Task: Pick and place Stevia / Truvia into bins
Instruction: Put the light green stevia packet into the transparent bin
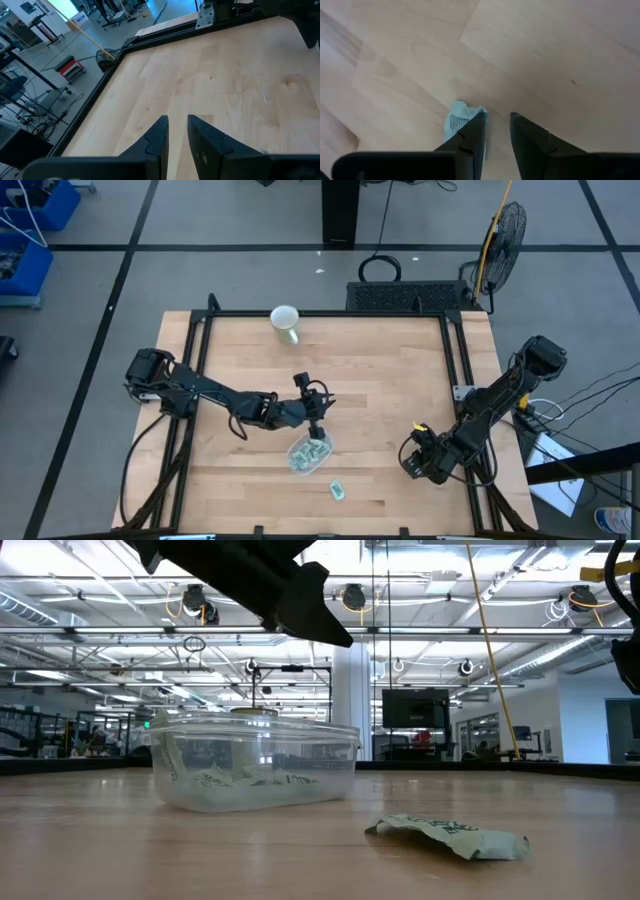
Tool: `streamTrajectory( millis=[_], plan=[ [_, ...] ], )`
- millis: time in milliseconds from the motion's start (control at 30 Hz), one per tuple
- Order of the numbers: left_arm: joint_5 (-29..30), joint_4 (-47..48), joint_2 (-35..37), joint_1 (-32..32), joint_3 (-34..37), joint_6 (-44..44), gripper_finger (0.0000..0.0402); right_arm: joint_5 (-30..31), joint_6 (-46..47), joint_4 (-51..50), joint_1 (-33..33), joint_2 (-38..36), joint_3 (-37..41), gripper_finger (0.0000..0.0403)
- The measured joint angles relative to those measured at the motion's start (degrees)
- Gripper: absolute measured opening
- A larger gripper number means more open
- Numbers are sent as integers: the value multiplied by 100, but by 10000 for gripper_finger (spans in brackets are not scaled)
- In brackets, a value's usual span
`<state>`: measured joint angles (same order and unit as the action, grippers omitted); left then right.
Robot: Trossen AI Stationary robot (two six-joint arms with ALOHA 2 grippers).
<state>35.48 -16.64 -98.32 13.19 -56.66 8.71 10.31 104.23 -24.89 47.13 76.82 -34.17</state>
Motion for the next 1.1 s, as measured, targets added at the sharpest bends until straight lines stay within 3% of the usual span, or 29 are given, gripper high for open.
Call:
streamTrajectory(
  millis=[400,1100],
  plan=[
    [0,2,0,0,0,0,77,365,-317,612,-6,14,7,78],
    [0,4,0,0,0,0,77,144,-593,685,-1,180,6,61]
  ],
)
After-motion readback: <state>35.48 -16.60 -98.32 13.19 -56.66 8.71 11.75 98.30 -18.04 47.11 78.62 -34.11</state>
